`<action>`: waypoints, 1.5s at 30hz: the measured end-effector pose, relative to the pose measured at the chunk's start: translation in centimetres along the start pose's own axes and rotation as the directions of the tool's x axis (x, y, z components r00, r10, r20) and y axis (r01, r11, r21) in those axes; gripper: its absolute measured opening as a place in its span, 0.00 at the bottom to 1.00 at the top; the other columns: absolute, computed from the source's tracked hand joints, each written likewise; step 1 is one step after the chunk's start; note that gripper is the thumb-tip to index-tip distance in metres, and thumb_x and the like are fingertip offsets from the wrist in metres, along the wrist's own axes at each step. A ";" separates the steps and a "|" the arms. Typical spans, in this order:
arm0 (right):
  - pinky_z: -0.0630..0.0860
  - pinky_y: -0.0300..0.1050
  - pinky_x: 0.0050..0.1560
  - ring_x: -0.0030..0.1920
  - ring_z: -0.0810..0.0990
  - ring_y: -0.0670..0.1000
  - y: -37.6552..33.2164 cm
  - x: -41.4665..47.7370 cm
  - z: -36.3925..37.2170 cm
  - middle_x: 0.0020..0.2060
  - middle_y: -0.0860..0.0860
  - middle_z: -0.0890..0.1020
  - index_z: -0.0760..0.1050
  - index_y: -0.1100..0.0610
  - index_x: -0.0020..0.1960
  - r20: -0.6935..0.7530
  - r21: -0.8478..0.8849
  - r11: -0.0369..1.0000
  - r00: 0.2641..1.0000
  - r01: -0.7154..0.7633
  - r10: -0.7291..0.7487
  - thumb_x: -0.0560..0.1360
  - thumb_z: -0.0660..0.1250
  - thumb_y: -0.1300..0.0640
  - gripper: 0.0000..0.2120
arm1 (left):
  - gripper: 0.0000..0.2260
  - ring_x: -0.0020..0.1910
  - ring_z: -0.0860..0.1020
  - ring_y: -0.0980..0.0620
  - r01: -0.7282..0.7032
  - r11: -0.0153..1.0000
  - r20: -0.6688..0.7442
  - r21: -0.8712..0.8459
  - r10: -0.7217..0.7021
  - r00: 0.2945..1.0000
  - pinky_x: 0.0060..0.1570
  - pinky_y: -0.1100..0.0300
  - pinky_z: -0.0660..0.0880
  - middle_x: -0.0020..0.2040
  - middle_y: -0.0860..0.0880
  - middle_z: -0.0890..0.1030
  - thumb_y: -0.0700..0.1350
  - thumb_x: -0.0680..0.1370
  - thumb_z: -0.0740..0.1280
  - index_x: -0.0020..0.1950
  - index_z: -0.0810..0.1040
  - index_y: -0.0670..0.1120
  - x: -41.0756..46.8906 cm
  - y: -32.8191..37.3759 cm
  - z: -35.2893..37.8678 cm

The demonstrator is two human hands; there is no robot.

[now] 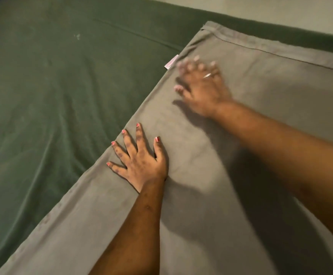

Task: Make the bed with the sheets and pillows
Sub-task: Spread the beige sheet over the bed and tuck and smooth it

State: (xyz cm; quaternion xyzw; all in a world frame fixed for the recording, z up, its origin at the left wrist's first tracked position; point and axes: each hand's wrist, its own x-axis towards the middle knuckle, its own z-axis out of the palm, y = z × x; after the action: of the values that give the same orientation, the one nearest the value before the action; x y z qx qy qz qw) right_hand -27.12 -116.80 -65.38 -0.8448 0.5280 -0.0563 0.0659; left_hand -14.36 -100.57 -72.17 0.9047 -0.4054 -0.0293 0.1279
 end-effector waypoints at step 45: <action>0.43 0.55 0.75 0.77 0.47 0.52 -24.4 -32.0 6.2 0.78 0.50 0.51 0.48 0.52 0.79 0.224 0.036 0.914 0.888 0.404 -0.401 0.79 0.46 0.36 0.33 | 0.24 0.78 0.47 0.54 -0.136 0.990 0.223 0.019 0.129 0.966 0.75 0.49 0.44 0.79 0.55 0.50 0.59 0.81 0.46 0.77 0.50 0.61 -22.4 -29.3 -11.7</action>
State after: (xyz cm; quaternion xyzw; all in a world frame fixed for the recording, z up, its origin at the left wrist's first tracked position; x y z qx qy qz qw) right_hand -18.43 -77.09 -68.16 -0.9370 0.3309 0.0313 0.1076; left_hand -6.24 -62.83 -69.46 0.8687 -0.4772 -0.1143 0.0682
